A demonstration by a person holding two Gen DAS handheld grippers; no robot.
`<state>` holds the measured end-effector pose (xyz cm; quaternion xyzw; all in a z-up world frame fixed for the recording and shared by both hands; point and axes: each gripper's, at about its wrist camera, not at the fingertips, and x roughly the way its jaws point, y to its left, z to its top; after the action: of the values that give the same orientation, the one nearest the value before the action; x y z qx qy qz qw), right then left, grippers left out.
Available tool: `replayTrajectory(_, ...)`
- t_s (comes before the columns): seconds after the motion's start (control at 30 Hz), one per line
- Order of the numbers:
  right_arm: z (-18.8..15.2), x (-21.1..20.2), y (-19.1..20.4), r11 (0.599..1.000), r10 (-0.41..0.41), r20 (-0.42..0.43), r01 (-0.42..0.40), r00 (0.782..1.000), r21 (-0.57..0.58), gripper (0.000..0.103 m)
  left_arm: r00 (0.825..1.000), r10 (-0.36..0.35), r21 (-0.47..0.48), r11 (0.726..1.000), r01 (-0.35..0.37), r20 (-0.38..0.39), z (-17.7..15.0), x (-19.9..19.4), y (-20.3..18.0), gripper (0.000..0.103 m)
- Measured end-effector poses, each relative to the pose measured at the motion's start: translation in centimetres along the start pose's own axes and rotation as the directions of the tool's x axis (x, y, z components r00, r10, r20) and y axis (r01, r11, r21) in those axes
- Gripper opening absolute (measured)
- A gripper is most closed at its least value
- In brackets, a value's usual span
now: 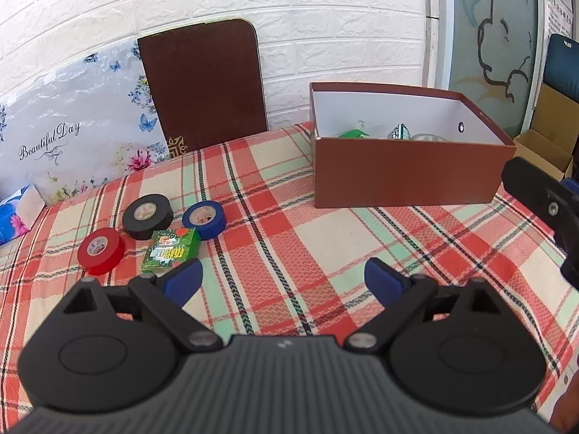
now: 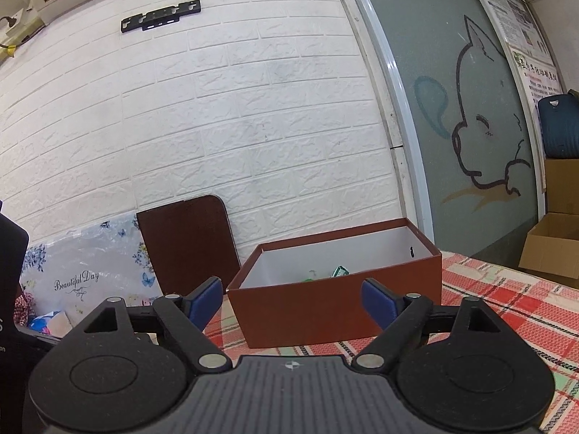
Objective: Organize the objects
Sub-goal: 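Withdraw both grippers from the brown box and move the right gripper toward the tapes, then grasp the red tape roll with the right gripper and lift it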
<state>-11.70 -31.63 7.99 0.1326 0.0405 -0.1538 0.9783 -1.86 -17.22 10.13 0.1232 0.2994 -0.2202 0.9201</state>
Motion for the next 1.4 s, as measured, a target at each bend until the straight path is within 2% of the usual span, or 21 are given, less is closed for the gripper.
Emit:
replayTrajectory(0.8,-0.8,0.6,1.8,0.997,0.027,-0.046,-0.030,0.999,-0.070,0.085,0.999,0.026,-0.051,0.998,-0.028,-0.040,-1.4,1.5,2.7,0.098)
replayTrajectory(0.93,-1.7,1.2,2.6,0.994,0.045,-0.099,-0.055,0.994,-0.095,0.085,0.998,0.053,-0.072,0.996,-0.056,-0.046,-2.4,2.0,4.5,0.098)
replayTrajectory(1.07,-3.3,2.4,4.4,0.982,0.104,-0.204,-0.134,0.973,-0.136,0.085,0.987,0.141,-0.128,0.980,-0.149,-0.072,-4.9,3.1,9.4,0.098)
replayTrajectory(1.17,-4.4,3.2,6.4,0.962,0.159,-0.277,-0.212,0.948,-0.173,0.085,0.968,0.233,-0.192,0.949,-0.248,-0.095,-6.8,4.0,14.7,0.098)
replayTrajectory(1.27,-5.1,4.2,9.1,0.933,0.225,-0.325,-0.299,0.919,-0.201,0.084,0.922,0.368,-0.247,0.888,-0.387,-0.121,-8.8,4.7,20.4,0.098)
replayTrajectory(1.33,-5.4,5.3,11.5,0.905,0.274,-0.345,-0.362,0.898,-0.224,0.084,0.870,0.470,-0.280,0.824,-0.492,-0.146,-10.2,5.1,24.1,0.098)
replayTrajectory(1.4,-5.6,6.8,14.4,0.866,0.333,-0.366,-0.436,0.869,-0.247,0.083,0.802,0.570,-0.307,0.742,-0.596,-0.178,-12.0,5.4,27.1,0.098)
